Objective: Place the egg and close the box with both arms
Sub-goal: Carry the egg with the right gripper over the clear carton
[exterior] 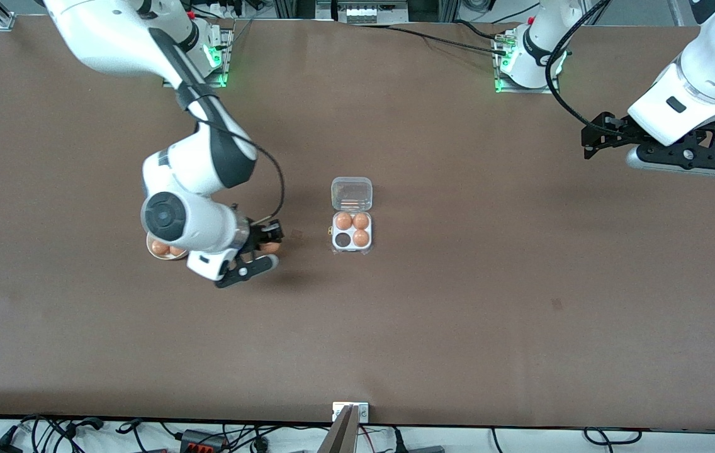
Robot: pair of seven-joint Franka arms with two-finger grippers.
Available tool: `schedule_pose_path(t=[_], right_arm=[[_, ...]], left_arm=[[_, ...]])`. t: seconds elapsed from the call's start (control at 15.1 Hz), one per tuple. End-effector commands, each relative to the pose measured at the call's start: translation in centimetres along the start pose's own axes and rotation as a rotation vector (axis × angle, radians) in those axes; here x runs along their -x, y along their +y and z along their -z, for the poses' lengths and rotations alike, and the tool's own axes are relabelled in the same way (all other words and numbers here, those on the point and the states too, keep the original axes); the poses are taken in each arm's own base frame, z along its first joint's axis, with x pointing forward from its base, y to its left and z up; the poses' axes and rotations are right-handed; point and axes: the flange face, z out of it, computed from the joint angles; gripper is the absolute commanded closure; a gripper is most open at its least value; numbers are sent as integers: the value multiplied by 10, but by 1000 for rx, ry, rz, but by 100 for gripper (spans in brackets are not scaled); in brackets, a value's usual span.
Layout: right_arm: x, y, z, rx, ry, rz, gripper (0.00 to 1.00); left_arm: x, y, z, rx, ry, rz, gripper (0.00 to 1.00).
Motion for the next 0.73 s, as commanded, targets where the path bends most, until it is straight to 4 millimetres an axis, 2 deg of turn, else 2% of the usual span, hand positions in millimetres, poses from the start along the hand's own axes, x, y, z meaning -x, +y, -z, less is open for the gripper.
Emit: schedule_pose_path(t=[0.0, 0.33, 0.4, 0.66], right_arm=[[-7, -41, -17, 2, 47, -30, 100], [-9, -97, -64, -16, 101, -90, 100], [-8, -105, -73, -20, 106, -99, 100], [-5, -117, -96, -21, 98, -120, 100]], left_arm=[[0, -5, 8, -8, 8, -7, 0], [-3, -5, 6, -10, 11, -7, 0], [-3, -5, 11, -8, 20, -6, 0], [-2, 2, 13, -8, 20, -18, 0]])
